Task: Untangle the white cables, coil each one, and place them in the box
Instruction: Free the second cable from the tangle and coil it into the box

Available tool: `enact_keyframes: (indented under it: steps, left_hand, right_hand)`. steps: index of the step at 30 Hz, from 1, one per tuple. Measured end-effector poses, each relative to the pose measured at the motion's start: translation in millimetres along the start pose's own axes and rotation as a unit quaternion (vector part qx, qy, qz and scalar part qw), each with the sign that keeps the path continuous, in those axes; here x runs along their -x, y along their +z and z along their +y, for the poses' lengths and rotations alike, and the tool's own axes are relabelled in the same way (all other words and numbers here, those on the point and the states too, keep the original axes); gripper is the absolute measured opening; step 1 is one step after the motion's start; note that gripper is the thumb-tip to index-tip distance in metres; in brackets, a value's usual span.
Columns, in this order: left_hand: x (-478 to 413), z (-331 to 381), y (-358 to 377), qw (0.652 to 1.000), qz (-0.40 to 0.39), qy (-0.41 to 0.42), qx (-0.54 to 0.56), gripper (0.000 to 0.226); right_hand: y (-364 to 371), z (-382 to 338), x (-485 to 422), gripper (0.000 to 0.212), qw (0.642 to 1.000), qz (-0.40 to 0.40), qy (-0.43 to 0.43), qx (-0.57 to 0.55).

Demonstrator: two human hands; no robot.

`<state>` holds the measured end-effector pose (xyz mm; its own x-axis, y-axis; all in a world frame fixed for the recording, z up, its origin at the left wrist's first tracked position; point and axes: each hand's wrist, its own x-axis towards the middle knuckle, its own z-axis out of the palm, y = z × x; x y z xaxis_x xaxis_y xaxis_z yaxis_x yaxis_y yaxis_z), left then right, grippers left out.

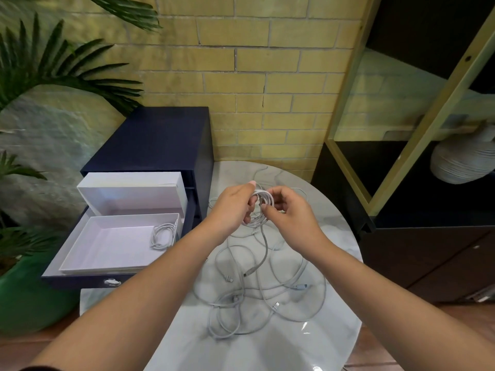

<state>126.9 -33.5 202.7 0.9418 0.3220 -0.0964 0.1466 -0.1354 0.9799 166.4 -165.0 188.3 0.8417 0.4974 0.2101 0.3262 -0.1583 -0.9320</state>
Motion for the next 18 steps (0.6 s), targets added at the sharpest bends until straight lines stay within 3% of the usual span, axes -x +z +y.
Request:
enact_keyframes:
  steps: [5,12,18]
  left_hand:
    - [2.2,3.1,1.6,0.999,-0.014,-0.030,0.024,0.043]
    - [2.2,-6.7,-4.4,0.991,0.014,0.045,-0.124,0.042]
    - [-0.1,-11.4,-6.9,0.992,-0.023,0.053,-0.115,0.032]
  right_hand:
    - [0.7,-0.8,-1.8,0.019,0.999,-0.029,0.026,-0.002]
    - [-2.4,8.4,-6.4,0.014,0.984,-0.118,0.112,-0.070]
    - [-1.9,6.7,-6.6,0.015,0.967,-0.146,0.157,-0.140]
